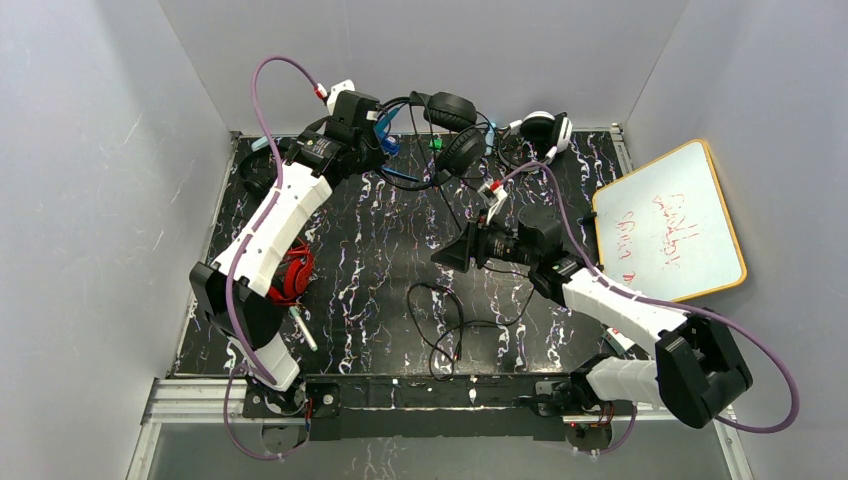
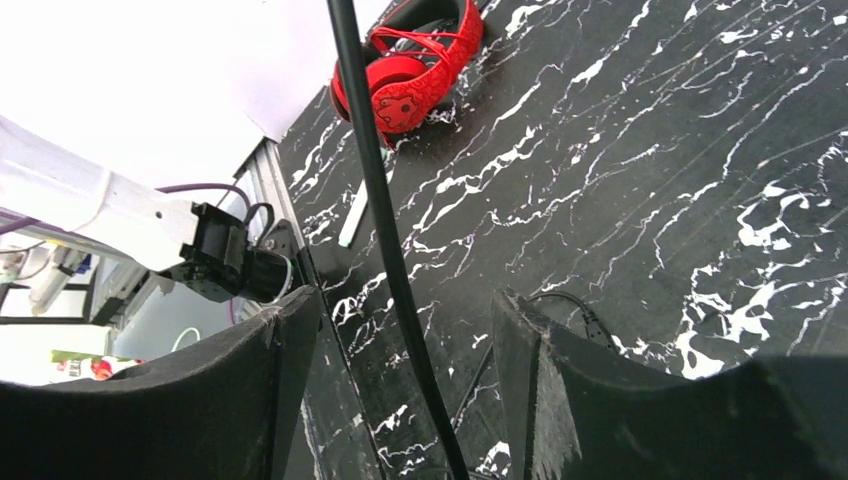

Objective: Wrap the headphones
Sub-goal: Wrap the headphones cable around the headphones.

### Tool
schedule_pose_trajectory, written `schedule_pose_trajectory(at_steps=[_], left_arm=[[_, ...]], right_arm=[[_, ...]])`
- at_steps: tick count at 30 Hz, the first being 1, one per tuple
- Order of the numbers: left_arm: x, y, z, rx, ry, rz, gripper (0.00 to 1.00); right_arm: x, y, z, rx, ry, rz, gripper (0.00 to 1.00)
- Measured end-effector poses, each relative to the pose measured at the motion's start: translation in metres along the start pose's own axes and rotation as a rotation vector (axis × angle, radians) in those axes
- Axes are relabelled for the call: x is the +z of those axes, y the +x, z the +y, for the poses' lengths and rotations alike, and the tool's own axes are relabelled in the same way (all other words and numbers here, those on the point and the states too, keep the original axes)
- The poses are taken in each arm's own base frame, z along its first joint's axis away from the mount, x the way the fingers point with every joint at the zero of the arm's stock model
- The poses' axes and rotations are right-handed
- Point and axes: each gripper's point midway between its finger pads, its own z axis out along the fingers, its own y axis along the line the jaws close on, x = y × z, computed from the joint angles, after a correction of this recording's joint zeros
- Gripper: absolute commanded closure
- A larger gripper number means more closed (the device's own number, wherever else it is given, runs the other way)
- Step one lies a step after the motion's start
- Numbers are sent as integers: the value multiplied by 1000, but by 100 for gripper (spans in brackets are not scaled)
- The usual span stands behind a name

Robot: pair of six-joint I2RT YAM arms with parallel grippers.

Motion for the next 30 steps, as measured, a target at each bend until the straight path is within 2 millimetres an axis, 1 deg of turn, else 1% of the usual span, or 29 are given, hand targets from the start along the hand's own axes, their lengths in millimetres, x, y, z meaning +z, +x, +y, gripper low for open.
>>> schedule_pose_trajectory(at_steps=[4, 7, 9, 10, 13, 14, 16, 19, 23, 24, 30], left_arm=[[-1, 2, -2, 4, 14, 11, 100], [-1, 3, -3, 7, 22, 16, 100], [-1, 3, -4, 7, 25, 19, 100], [-1, 4, -4, 7, 27, 21, 100], [-2, 4, -5, 9, 30, 23, 100], [-2, 4, -5, 10, 30, 23, 100], [-2, 4, -5, 11, 31, 23, 100], [-2, 4, -5, 13, 33, 25, 100], [-2, 5, -6, 14, 37, 28, 100], [-2, 5, -6, 14, 38, 29, 100], [-2, 5, -6, 14, 39, 30, 100]], right_arm=[[-3, 1, -3, -22, 28, 9, 25], [-3, -3, -6, -49, 54, 14, 28], [-3, -8, -7, -75, 70, 11, 28], [-3, -11, -8, -85, 76, 9, 27], [-4, -17, -8, -115, 94, 4, 17], [-5, -17, -9, -121, 99, 6, 15], [-7, -19, -10, -142, 113, 7, 15], [-10, -21, -11, -173, 133, 2, 20], [-14, -24, -12, -214, 151, -2, 47], [-15, -24, -13, -226, 156, 0, 49], [-16, -32, -11, -249, 169, -4, 47]])
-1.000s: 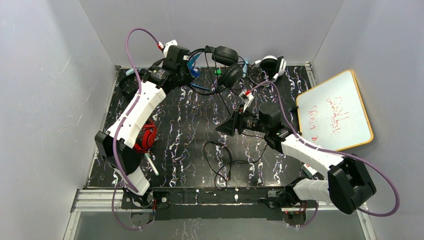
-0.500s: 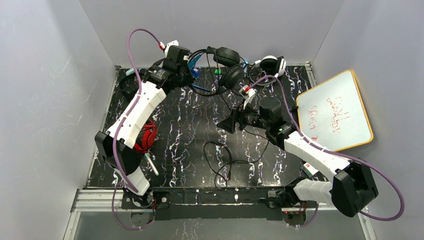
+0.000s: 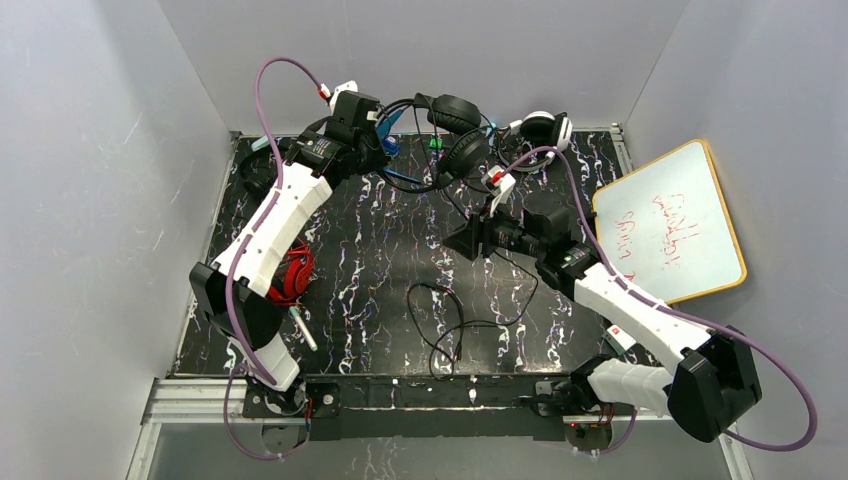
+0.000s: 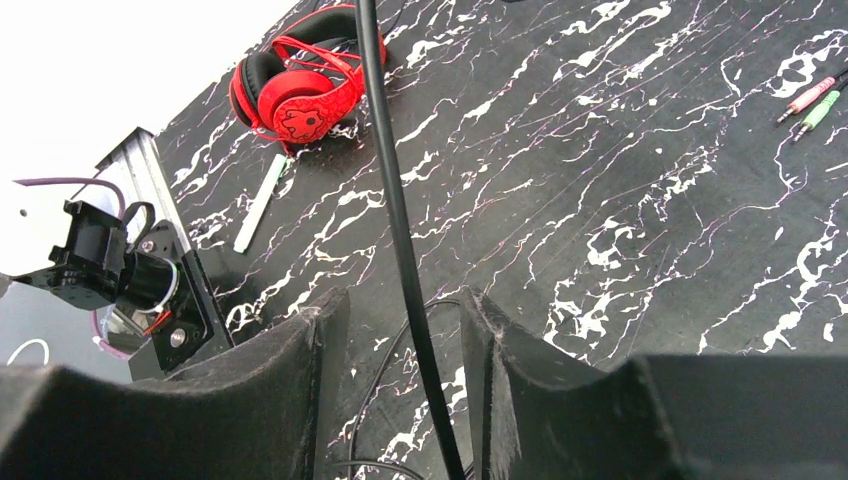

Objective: Wrap the headphones
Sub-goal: Wrap the headphones cable around the headphones.

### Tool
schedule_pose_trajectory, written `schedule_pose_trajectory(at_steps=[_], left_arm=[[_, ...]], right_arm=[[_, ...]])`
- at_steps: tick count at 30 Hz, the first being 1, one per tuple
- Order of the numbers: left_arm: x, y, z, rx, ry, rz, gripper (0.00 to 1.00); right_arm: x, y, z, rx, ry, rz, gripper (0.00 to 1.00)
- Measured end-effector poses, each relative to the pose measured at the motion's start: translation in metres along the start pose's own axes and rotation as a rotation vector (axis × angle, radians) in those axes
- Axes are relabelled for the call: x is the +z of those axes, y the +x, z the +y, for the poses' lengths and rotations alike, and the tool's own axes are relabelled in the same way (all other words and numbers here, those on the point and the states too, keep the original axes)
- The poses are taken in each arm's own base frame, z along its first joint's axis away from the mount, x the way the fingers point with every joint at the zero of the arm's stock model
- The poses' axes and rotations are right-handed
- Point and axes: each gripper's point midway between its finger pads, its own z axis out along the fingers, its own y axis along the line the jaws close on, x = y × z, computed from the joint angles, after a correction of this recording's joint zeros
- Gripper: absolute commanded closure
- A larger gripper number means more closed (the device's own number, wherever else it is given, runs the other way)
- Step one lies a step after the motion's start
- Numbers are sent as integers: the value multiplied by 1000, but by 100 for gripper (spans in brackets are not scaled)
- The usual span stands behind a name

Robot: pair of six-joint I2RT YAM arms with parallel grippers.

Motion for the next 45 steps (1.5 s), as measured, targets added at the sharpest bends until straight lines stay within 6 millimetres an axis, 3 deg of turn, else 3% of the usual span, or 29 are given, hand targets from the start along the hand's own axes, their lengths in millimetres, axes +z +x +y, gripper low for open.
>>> schedule_pose_trajectory(at_steps=[8, 16, 21, 24, 30, 35, 45], left_arm=[[0, 1, -1, -6, 5, 4, 100], [1, 0, -3, -42, 24, 16, 100], [2, 0, -1, -48, 21, 16, 100], [4, 2, 0, -50, 17, 20, 100], [5, 1, 0, -61, 19, 19, 100], [8, 0, -1, -90, 30, 32, 100], [39, 17, 4, -139, 31, 142, 100]], right_arm=[[-7, -7, 7, -4, -12, -32, 40], [-16, 11, 8, 37, -14, -28, 55], [-19, 9, 11, 42, -21, -36, 78], [-22, 5, 15, 39, -28, -48, 99], [-25, 5, 23, 52, -65, -45, 99], [-22, 20, 26, 82, -99, -12, 99], [-14, 43, 25, 114, -124, 46, 99]])
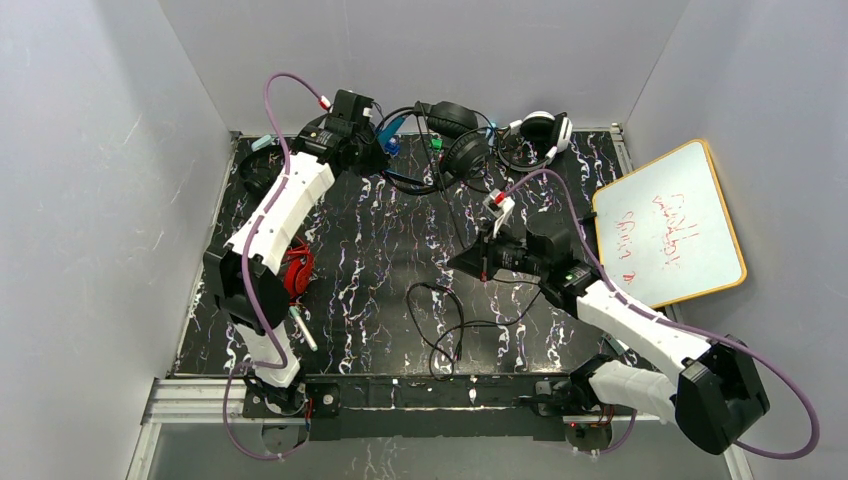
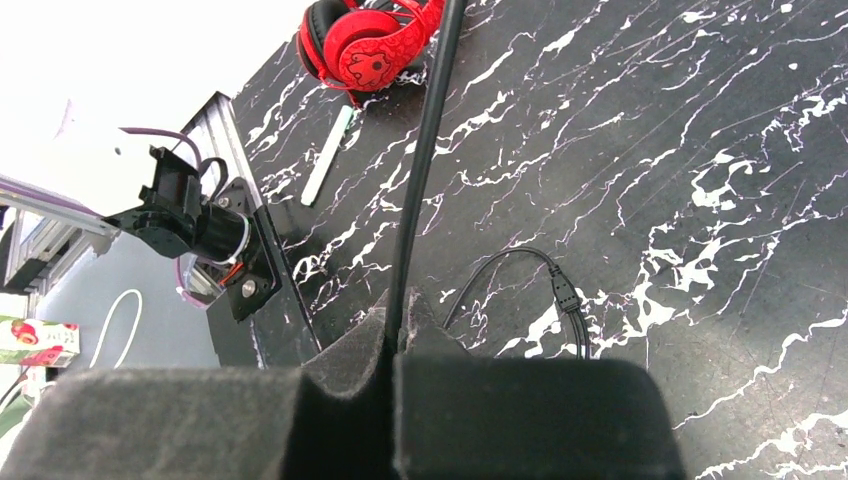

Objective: Wrap the headphones
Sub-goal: Wrap the headphones cable around the headphones.

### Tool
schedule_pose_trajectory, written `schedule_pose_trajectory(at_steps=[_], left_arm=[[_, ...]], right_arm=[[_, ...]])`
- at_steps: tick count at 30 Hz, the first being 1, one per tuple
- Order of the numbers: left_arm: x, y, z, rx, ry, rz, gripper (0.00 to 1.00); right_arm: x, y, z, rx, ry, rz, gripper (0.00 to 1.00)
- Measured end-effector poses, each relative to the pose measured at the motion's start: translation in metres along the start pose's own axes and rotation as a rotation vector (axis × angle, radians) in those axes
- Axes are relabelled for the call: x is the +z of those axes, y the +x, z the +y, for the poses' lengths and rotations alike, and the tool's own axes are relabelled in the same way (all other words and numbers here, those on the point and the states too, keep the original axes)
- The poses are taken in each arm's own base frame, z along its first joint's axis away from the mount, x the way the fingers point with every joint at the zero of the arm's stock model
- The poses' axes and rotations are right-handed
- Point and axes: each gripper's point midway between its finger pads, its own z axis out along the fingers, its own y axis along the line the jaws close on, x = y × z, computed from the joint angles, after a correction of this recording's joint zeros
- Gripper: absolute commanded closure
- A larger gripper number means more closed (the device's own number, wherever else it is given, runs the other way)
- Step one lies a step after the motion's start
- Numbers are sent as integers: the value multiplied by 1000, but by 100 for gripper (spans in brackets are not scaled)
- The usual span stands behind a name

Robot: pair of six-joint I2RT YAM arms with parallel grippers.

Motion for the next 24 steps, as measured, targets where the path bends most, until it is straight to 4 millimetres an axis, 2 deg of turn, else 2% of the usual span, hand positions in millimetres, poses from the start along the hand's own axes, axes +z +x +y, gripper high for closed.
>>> schedule_pose_trajectory(at_steps=[3, 9, 15, 18, 24], left_arm=[[2, 4, -2, -17, 20, 29, 100], [5, 15, -20, -64, 118, 94, 100], [5, 31, -28, -90, 207, 184, 100], [-3, 38, -33, -120, 286, 225, 100], [-36, 46, -45, -137, 470, 254, 100]], right_arm=[[3, 3, -5, 7, 13, 7, 99], [12, 8, -16, 21, 32, 7, 99], [13, 12, -24, 29, 43, -31, 99], [10, 4, -30, 32, 53, -66, 99], [4, -16, -38, 31, 48, -133, 99]])
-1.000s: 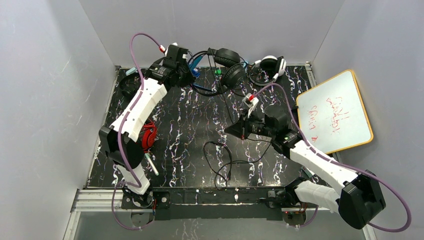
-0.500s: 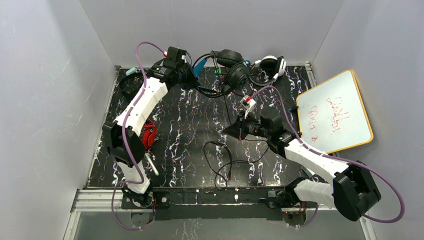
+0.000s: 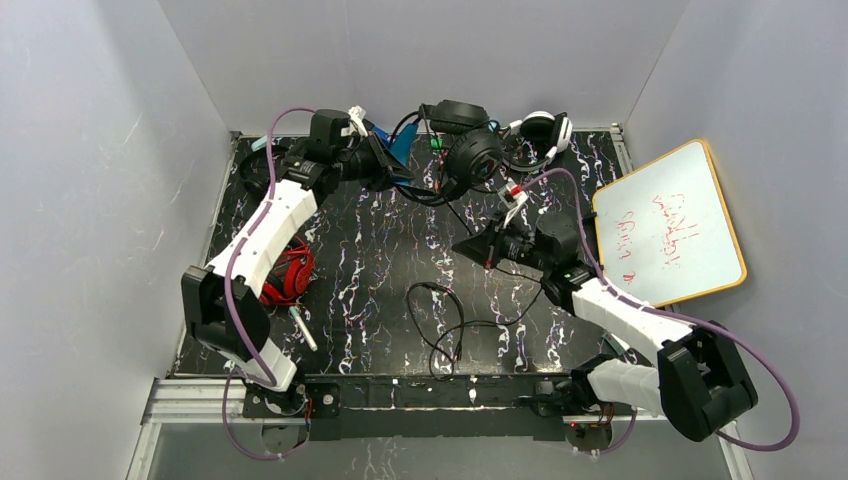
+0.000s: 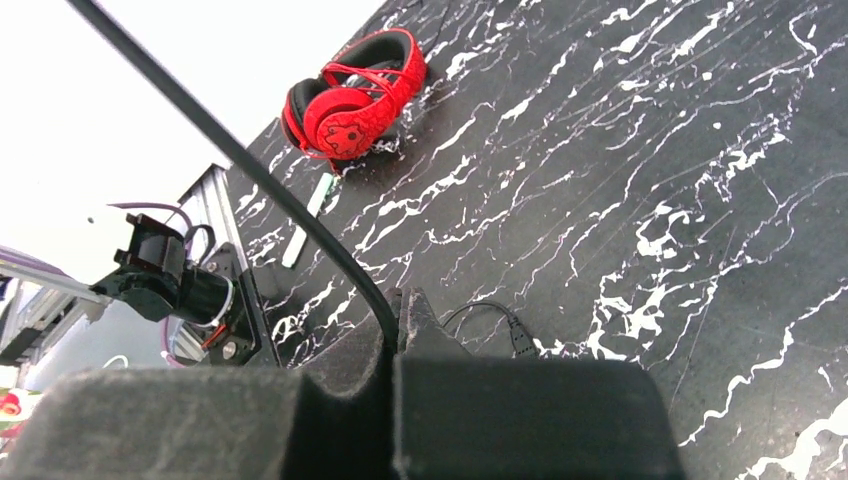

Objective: Wrap the headphones
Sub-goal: Wrap the headphones cable around the headphones.

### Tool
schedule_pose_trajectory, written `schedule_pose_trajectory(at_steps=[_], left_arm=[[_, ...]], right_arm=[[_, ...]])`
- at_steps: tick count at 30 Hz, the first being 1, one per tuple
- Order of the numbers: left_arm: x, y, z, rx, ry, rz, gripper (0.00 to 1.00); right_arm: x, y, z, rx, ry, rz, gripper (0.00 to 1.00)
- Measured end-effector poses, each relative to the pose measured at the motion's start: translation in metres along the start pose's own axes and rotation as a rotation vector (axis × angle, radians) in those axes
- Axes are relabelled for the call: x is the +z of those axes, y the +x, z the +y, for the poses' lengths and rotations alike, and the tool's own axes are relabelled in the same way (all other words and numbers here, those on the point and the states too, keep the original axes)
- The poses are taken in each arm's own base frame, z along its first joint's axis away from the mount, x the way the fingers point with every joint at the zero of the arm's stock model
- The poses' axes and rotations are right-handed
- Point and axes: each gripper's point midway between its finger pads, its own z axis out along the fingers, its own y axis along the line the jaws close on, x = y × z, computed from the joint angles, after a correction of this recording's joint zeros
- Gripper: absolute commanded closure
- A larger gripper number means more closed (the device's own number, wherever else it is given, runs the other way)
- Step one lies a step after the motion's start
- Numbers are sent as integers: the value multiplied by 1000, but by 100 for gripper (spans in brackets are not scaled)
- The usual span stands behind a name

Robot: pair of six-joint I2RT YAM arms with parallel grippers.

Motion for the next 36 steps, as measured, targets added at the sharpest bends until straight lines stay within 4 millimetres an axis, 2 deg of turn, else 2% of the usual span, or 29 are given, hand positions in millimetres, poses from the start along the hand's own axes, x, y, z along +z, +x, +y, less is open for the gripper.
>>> schedule_pose_trajectory(at_steps=[5, 9, 14, 20, 24, 27, 31, 36], left_arm=[[-6, 18, -10, 69, 129, 56, 100], [-6, 33, -6, 155, 190, 116, 100], [-13, 48, -5, 311, 256, 144, 100], [-28, 56, -7, 520, 281, 128, 100], [-32, 67, -3, 577, 253, 175, 100], [-40, 66, -7, 617, 227, 178, 100], [-50, 59, -20, 658, 227, 157, 100], [-50, 49, -13, 677, 153, 132, 100]], right_arm=[[-2, -9, -8, 25, -57, -8, 99], [1, -4, -13, 80, -148, 61, 97], [8, 8, -6, 169, -316, 179, 94], [1, 16, -1, 268, -455, 253, 88], [-4, 17, -4, 315, -471, 274, 83], [-5, 18, -10, 336, -451, 276, 83], [-4, 28, -21, 366, -402, 292, 94], [-1, 38, -34, 381, -322, 313, 91]])
